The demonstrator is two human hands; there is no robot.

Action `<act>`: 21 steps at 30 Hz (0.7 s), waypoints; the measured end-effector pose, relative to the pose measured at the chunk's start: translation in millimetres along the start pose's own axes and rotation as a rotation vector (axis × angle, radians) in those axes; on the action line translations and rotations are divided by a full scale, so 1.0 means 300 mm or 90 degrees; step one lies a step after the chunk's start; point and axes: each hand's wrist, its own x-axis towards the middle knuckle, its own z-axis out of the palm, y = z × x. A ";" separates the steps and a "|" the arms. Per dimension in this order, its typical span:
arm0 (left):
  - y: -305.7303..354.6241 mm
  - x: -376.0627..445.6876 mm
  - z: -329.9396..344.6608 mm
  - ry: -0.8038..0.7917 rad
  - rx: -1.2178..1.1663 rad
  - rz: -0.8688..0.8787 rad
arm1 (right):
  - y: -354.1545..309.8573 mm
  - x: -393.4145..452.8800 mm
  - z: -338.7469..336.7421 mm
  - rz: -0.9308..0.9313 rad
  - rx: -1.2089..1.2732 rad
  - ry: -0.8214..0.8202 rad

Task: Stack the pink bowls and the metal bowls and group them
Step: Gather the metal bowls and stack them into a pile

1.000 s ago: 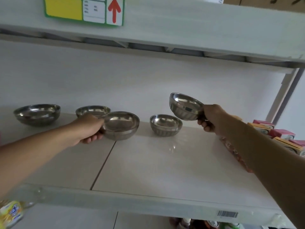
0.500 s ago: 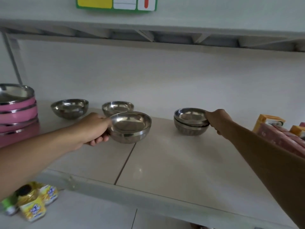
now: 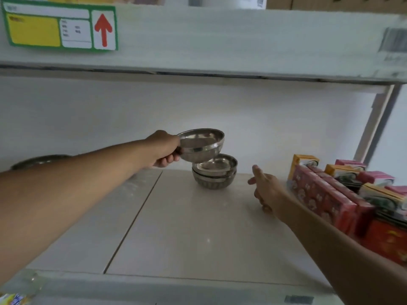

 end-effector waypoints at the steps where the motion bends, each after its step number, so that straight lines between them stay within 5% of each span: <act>1: 0.015 0.020 0.037 -0.006 0.010 -0.001 | 0.017 -0.025 -0.015 -0.012 -0.005 0.013; 13: -0.048 0.140 0.230 -0.033 0.165 -0.014 | -0.004 -0.324 -0.134 -0.063 -0.012 -0.075; 21: -0.173 0.030 -0.003 0.041 0.353 0.069 | -0.030 -0.271 -0.070 -0.082 -0.126 -0.176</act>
